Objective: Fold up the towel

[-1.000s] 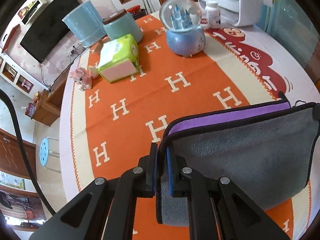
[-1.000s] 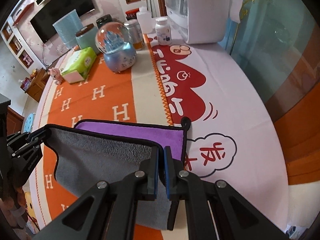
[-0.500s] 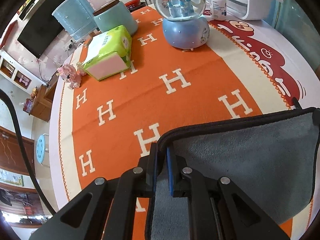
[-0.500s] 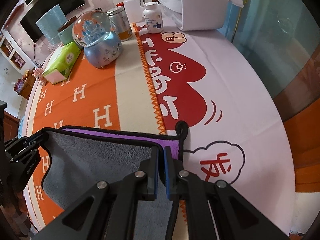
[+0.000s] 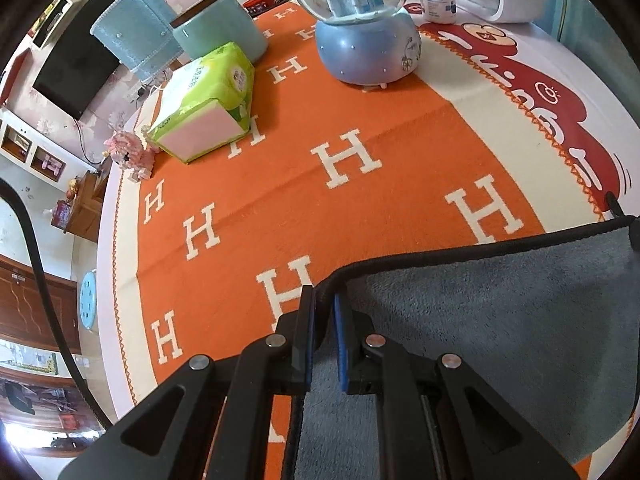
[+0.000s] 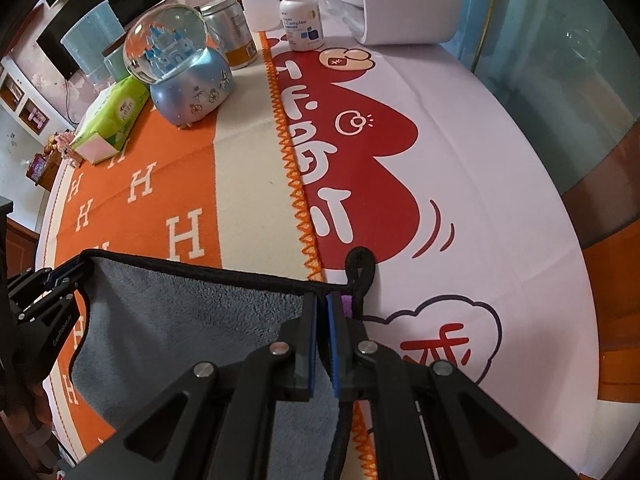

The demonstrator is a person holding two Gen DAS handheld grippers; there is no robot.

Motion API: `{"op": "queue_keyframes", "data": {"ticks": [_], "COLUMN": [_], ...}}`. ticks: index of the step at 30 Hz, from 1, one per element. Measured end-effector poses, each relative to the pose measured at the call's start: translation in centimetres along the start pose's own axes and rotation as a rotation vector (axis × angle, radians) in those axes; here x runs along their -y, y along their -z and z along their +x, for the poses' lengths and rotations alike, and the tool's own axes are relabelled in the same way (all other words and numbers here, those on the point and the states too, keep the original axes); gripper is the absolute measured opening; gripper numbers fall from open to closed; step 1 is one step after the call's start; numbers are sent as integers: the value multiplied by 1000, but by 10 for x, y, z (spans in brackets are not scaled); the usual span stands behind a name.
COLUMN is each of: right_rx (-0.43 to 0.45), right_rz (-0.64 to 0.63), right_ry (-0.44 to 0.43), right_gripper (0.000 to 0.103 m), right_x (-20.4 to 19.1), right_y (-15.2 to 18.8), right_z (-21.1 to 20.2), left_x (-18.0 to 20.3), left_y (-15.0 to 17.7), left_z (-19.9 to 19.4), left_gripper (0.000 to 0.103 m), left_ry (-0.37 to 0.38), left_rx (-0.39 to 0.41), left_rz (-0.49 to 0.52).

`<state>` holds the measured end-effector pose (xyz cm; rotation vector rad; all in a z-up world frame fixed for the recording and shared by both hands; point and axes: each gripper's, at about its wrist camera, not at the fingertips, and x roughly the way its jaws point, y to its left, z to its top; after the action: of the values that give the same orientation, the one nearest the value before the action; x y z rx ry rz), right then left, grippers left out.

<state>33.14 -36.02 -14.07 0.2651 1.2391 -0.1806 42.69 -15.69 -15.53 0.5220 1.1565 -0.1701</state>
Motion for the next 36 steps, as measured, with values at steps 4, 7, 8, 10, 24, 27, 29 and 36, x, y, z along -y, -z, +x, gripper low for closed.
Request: {"op": "queue_keyframes", "data": {"ticks": [4,7,8,10,24,27,29,36], "right_rx": [-13,-17,-17,-17,-11,-1,12,26], "right_rz": [-4,-14,-19,-30,-87,-74,-71,-72], "right_ry": [5,11,15,28,51,28,15,-30], "right_gripper": [5,5,5,5,14,21,23,28], "right_x": [2,1,0,0,-8,-8,-8,-14], "right_y": [2,2,2,2,3,5,6,11], "right_z": [10,14,15,18,14,7,-1,-22], "left_x": [2,2,2,1,-8,-11,-12,-16], "left_y": [-1,-1,-1,-1,-1,0,2,12], "left_z": [7,11,13,17,16,8,2,-28], "left_gripper": [9,10,10,10,61,67,71,85], "left_ry": [-8,-9,-10,-13,-4,16,25,71], "left_rx": [-10,-17,-20,-26,-17,3,13,35], "left_rz": [8,7,6,5,-22,-38,-53,-116]}}
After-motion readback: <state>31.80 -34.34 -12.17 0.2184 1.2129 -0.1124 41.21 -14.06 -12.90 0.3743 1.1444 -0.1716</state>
